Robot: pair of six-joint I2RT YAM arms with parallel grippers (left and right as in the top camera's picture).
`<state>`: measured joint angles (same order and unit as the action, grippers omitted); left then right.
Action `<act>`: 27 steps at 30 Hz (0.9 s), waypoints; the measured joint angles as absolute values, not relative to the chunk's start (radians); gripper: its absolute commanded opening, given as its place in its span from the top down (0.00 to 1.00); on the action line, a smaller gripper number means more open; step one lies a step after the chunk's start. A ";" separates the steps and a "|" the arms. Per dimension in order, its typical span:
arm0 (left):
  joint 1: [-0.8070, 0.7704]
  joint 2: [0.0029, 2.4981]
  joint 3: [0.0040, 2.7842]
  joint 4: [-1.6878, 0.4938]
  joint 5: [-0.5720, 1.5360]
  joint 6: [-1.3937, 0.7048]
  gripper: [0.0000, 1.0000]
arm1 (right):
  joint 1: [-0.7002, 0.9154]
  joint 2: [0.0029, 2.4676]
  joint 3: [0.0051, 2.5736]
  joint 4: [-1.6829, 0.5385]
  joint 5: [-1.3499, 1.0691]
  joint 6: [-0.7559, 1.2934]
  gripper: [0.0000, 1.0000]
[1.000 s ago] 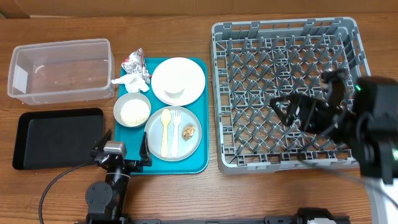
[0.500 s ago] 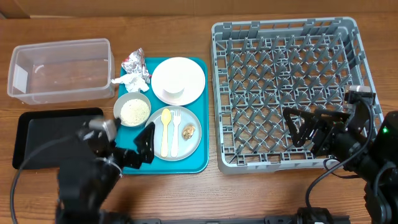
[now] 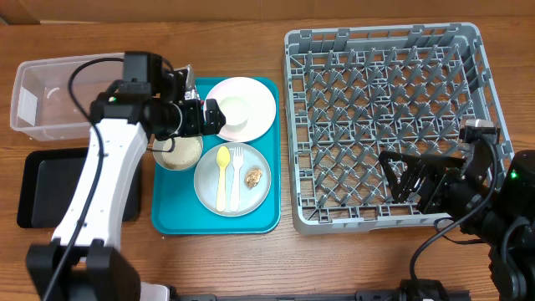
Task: Sort waste into correct bins and load items into the dishwasher rack
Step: 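Move the left gripper to the white cup and grasp it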
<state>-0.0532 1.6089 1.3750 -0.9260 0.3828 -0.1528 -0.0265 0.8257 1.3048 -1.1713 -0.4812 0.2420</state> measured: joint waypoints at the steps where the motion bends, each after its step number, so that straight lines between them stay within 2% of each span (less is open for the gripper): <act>1: -0.062 1.631 1.377 -0.907 0.367 -0.152 0.00 | -0.026 0.826 1.305 -1.177 -0.482 0.242 0.00; 5: -0.124 1.690 1.381 -0.844 0.257 -0.149 0.00 | -0.026 0.826 1.305 -1.194 -0.482 0.242 0.00; 9: -0.203 1.709 1.386 -0.739 0.117 -0.142 0.27 | -0.026 0.826 1.305 -1.197 -0.482 0.242 0.00; 14: -0.236 1.800 1.397 -0.676 0.029 -0.146 0.32 | -0.027 0.826 1.305 -1.235 -0.481 0.242 0.00; 18: -0.231 1.862 1.397 -0.643 0.025 -0.183 0.46 | -0.026 0.826 1.305 -1.250 -0.473 0.241 0.00; 20: -0.231 1.869 1.397 -0.627 0.025 -0.207 0.59 | -0.027 0.826 1.305 -1.250 -0.466 0.242 0.00; 21: -0.231 1.869 1.397 -0.626 0.025 -0.210 0.61 | -0.027 0.826 1.305 -1.250 -0.464 0.242 0.00; 22: -0.231 1.869 1.397 -0.620 0.025 -0.217 0.60 | -0.026 0.826 1.305 -1.250 -0.463 0.242 0.00; 24: -0.231 1.869 1.397 -0.617 0.025 -0.229 0.49 | -0.026 0.826 1.305 -1.250 -0.459 0.242 0.00; 27: -0.231 1.869 1.397 -0.619 0.025 -0.237 0.52 | -0.027 0.826 1.305 -1.251 -0.455 0.242 0.00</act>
